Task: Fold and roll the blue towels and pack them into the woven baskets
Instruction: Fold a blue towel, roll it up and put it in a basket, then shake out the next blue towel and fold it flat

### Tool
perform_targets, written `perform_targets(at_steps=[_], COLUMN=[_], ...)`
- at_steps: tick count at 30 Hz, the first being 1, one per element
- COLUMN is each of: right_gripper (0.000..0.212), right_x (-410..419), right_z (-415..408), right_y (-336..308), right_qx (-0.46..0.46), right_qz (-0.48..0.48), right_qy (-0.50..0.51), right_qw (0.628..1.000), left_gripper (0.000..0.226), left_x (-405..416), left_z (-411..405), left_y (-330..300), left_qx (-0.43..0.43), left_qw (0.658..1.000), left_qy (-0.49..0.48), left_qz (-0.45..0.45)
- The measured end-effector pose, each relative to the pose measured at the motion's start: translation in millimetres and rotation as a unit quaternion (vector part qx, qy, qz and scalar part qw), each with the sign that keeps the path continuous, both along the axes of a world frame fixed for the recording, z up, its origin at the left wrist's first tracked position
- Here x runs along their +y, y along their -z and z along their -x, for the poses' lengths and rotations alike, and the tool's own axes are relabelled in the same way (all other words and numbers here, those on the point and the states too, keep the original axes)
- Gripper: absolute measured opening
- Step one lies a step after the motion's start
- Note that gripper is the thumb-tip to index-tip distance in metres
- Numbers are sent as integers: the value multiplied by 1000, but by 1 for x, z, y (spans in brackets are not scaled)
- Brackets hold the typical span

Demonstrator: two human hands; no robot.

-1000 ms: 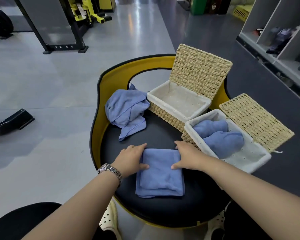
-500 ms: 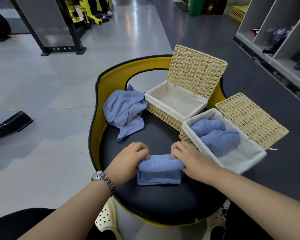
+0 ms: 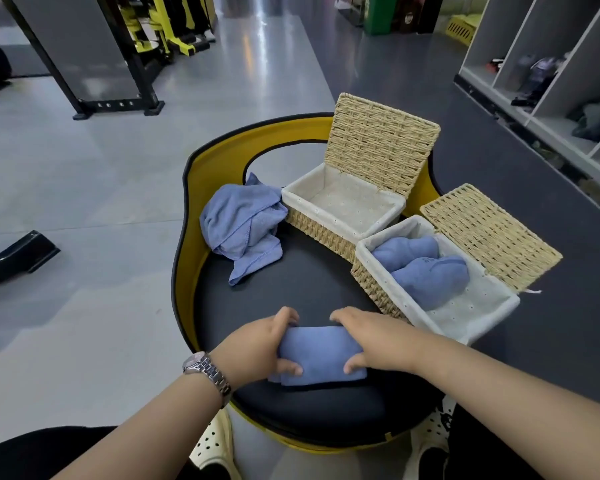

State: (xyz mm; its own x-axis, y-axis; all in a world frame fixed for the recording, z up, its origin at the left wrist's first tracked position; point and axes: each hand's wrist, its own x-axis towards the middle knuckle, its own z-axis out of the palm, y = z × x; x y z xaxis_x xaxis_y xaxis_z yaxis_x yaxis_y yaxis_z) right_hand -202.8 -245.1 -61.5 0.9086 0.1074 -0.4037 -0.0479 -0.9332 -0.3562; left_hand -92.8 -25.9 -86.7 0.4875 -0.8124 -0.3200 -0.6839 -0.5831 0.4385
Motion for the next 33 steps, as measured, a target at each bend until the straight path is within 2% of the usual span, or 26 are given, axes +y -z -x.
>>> perform_targets(at_steps=[2,7,11,15,18,22,26,30,33], right_gripper=[67,35,20,29,37,42,37,24,24], right_x=[5,12,-5,-58,-109,-162,-182,-191,-188], right_z=[0,4,5,15,34,51,48,40,39], right_y=[8,5,-31,-69,-93,-106,-81,-59,-40], right_qx=[26,19,-23,-39,-59,-82,-16,-8,-38], right_qz=[12,60,94,47,13,-2,38,82,145], right_qy=[-19,-77,-62,16,91,137,175,170,142], right_qw=[999,995,993,998,994,987,984,982,978], left_gripper=[71,44,37,40,41,42,45,47,34], left_x=[-1,-3,-17,-58,-109,-180,-224,-247,-250], left_z=[3,22,39,56,69,78,71,68,75], left_y=[-1,-4,-27,-56,-76,-92,-89,-72,-60], left_qx=[-16,-57,-74,-55,-71,-77,-62,-130,-152], left_qw=[999,997,997,985,978,988,997,991,987], left_qy=[25,23,-15,-63,-47,-11,18,29,34], left_qz=[-38,-53,26,148,192,137,39,-16,-43])
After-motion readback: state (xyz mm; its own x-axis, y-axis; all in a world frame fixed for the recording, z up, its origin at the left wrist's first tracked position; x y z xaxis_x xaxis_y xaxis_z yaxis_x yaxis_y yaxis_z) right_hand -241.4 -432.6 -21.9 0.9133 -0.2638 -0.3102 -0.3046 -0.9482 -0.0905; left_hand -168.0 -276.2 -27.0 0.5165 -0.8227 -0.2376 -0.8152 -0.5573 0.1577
